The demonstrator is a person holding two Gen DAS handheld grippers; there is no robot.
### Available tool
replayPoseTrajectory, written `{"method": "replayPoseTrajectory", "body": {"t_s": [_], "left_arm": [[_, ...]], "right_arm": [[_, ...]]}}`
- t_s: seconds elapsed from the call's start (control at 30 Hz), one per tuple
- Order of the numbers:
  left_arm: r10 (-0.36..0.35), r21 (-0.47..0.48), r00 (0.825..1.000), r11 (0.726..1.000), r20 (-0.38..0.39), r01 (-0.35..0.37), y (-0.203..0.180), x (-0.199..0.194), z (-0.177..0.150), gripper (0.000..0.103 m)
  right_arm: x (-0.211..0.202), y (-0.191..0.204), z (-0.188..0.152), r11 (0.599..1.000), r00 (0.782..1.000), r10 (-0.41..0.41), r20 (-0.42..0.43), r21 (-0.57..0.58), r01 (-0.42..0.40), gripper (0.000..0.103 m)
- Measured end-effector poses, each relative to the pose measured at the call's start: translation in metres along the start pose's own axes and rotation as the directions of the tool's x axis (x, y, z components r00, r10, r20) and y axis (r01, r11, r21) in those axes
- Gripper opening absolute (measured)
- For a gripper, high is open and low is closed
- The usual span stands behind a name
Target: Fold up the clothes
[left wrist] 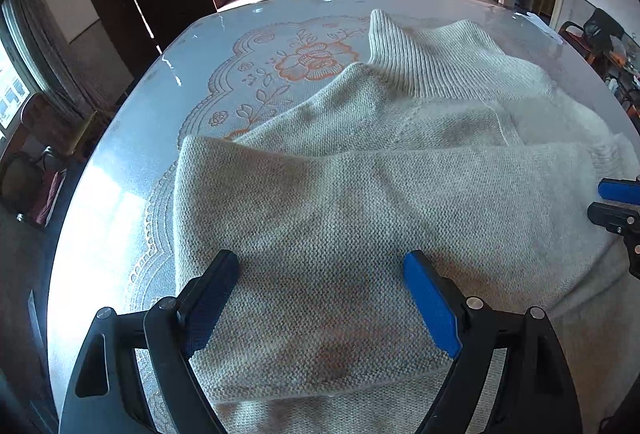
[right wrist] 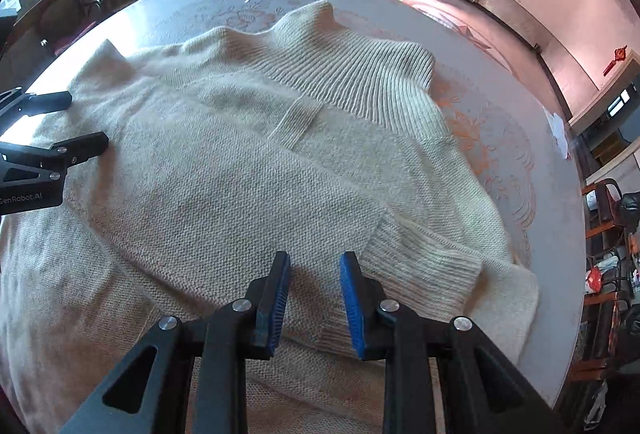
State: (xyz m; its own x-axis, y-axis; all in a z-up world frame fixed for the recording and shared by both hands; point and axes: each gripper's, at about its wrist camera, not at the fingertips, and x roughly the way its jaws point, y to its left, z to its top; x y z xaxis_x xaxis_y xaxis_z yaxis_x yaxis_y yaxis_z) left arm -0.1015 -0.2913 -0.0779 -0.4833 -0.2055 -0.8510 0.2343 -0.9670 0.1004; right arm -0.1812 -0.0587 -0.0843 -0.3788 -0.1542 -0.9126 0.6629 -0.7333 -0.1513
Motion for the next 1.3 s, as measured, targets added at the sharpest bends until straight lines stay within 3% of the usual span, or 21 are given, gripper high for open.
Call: {"method": "replayPoseTrajectory", "body": {"t_s": [0.13, 0.27, 0.4, 0.5, 0.63, 0.77, 0.87, 1.03, 1.3], "left_arm": [[-0.039, -0.026, 0.999, 0.999, 0.019, 0.039, 0.009, 0.002, -0.005, 0.088], [-0.06, -0.027, 0.998, 0.998, 0.017, 0.061, 0.015, 0.002, -0.006, 0.088], [-0.028, -0.016, 0.999, 0.999, 0.022, 0.028, 0.017, -0.005, -0.003, 0.088], [0.008, -0.021, 0.999, 1.0, 0.053, -0.007, 0.026, -0.01, 0.004, 0.088], [0.021, -0.039, 1.0, 0.999, -0.006, -0.021, 0.038, 0.008, 0.012, 0.088], [0.004, -0.016, 0.999, 1.0, -0.032, -0.005, 0.045, 0.014, 0.024, 0.089], [0.045, 0.035, 0.999, 0.998, 0.002, -0.045, 0.047, 0.009, 0.053, 0.089], [0.027, 0.073, 1.0, 0.997, -0.003, -0.027, 0.039, 0.019, 0.118, 0.089], [0.049, 0.169, 0.995, 0.985, -0.083, -0.034, -0.006, 0.084, 0.196, 0.089]], "right_arm": [[0.002, -0.018, -0.008, 0.995, 0.999, 0.032, -0.005, 0.09, -0.032, 0.029], [0.001, -0.044, -0.019, 0.987, 1.0, 0.017, -0.021, 0.161, -0.013, 0.03], [-0.004, -0.066, -0.025, 0.973, 0.999, 0.018, -0.032, 0.229, -0.011, 0.031], [-0.016, -0.071, -0.023, 0.973, 1.0, -0.006, 0.011, 0.232, 0.003, 0.031], [-0.02, -0.056, -0.008, 0.982, 0.997, 0.05, 0.066, 0.177, -0.061, 0.032], [0.005, -0.053, 0.002, 0.992, 0.998, 0.044, -0.048, 0.117, -0.038, 0.032], [0.005, -0.073, 0.021, 0.986, 0.994, 0.102, -0.035, 0.139, -0.096, 0.032], [0.006, -0.123, 0.076, 0.919, 0.96, 0.277, 0.049, 0.279, -0.279, 0.033], [0.054, -0.17, 0.146, 0.882, 0.961, 0.277, 0.018, 0.392, -0.261, 0.033]]}}
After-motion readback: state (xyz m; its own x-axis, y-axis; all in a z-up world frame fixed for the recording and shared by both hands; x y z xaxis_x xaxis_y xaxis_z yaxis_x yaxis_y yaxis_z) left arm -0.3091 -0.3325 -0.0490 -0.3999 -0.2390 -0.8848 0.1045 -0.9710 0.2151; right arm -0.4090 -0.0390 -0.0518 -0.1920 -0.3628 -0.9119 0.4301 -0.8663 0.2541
